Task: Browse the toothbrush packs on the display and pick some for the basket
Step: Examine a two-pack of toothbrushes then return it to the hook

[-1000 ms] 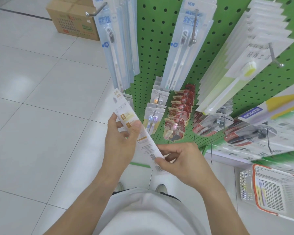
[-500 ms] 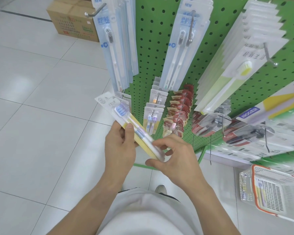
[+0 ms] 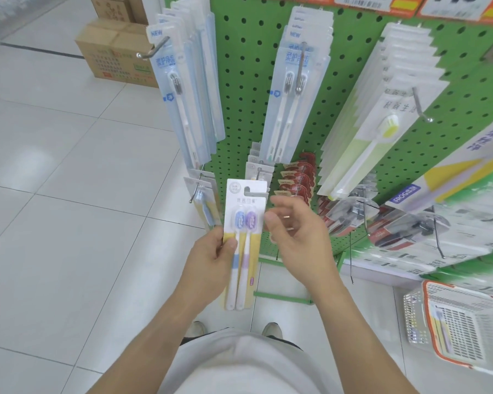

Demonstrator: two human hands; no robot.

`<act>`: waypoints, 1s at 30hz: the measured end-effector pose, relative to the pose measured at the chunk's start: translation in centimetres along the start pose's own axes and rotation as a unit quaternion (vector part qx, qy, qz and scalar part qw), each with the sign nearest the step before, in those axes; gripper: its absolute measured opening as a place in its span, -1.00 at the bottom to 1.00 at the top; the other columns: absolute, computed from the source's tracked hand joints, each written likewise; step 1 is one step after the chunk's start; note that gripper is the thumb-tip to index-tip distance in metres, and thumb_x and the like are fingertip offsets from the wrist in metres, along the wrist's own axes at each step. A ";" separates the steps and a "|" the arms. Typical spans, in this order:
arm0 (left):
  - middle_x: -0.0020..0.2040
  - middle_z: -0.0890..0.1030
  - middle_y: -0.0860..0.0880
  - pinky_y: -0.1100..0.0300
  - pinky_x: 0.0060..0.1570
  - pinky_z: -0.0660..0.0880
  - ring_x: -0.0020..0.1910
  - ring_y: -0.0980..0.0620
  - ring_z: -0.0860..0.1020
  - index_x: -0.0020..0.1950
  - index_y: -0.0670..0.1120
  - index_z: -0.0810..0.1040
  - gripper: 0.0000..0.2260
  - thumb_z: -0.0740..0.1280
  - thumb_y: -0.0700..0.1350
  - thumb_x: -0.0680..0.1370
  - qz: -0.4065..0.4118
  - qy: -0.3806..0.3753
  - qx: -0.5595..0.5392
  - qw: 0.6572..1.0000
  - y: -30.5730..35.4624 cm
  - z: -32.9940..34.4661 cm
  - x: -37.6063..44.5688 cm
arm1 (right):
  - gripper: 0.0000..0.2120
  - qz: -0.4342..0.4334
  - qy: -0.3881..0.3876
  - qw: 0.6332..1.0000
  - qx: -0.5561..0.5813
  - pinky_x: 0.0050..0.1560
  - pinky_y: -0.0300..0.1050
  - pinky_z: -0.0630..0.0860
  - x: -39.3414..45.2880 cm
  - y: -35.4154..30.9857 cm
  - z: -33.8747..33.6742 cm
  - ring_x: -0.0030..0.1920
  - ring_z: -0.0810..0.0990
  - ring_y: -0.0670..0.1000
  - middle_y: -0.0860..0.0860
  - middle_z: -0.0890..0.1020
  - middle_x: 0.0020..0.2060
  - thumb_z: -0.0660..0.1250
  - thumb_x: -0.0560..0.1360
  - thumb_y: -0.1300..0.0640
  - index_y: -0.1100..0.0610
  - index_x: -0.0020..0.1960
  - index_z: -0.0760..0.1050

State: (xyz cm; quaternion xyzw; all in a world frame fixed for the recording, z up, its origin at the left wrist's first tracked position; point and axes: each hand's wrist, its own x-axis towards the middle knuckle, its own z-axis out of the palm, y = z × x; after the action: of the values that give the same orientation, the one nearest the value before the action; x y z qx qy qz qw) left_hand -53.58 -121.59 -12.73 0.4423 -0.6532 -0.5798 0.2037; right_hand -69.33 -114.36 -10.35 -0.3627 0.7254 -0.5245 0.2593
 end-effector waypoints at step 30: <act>0.36 0.43 0.12 0.10 0.23 0.51 0.24 0.21 0.51 0.46 0.20 0.33 -0.53 0.26 -0.20 0.62 0.105 0.053 0.132 0.984 -1.2 1.2 3.5 | -0.88 0.045 -0.026 0.981 -0.187 -0.24 -0.24 0.41 2.6 4.4 3.0 -0.29 0.58 -0.13 -0.11 0.67 -0.28 0.32 0.60 0.17 -0.02 0.01 0.43</act>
State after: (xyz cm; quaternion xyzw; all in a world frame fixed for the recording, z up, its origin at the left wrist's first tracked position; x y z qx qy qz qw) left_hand -55.93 -123.69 -14.99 0.4247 -0.7552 -0.4393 0.2373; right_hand -69.74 -117.37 -15.43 -0.3849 0.8192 -0.3581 0.2290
